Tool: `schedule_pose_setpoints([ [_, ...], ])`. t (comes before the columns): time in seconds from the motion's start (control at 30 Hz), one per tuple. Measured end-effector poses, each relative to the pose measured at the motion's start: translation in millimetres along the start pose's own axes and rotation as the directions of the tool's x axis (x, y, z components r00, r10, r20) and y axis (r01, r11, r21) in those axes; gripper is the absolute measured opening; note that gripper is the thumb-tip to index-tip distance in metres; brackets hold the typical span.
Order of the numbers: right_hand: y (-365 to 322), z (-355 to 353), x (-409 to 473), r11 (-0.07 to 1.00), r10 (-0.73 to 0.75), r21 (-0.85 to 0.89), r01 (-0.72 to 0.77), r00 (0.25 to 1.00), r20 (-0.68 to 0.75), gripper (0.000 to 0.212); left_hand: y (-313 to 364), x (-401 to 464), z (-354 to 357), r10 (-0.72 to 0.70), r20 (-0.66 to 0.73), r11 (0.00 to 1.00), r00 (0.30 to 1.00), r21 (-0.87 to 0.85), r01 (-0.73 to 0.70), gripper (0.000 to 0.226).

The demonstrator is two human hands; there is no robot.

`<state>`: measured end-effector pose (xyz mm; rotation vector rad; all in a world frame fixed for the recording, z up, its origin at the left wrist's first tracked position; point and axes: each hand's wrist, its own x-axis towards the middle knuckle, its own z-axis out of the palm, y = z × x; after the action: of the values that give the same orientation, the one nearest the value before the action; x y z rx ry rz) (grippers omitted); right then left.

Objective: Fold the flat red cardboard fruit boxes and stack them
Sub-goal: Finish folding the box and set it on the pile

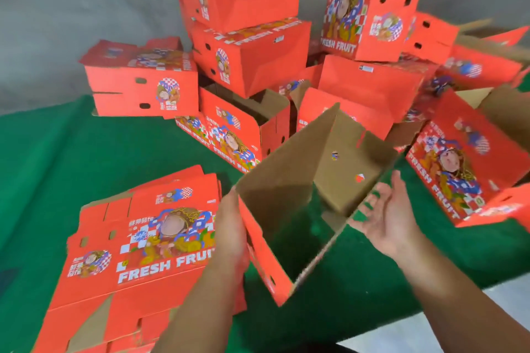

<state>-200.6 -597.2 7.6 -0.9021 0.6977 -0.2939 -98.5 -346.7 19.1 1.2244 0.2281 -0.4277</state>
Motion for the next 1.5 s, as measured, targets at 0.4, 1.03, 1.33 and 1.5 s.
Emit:
schedule_pose_setpoints([
  [0.4,-32.7,-17.9,1.2,0.895,-0.007,-0.445,-0.035,0.996,-0.091,0.038,-15.4,-21.3,-6.3,-0.431,0.077,0.885,0.899,-0.158,0.438,0.070],
  [1.03,14.7,26.2,8.7,0.745,-0.028,-0.630,0.221,0.953,0.301,0.064,-12.7,35.7,-27.6,0.091,-0.242,0.843,0.966,0.535,0.055,0.123],
  [1.33,30.4,24.2,12.1,0.793,-0.078,-0.588,0.160,0.984,0.162,0.035,-49.9,29.0,-37.4,-0.142,-0.193,0.913,0.971,0.354,0.204,0.096],
  [1.5,2.7,17.6,28.9,0.904,-0.052,-0.418,0.086,0.994,0.093,0.028,-37.1,28.5,-39.1,-0.042,-0.108,0.972,0.993,0.227,0.066,0.048],
])
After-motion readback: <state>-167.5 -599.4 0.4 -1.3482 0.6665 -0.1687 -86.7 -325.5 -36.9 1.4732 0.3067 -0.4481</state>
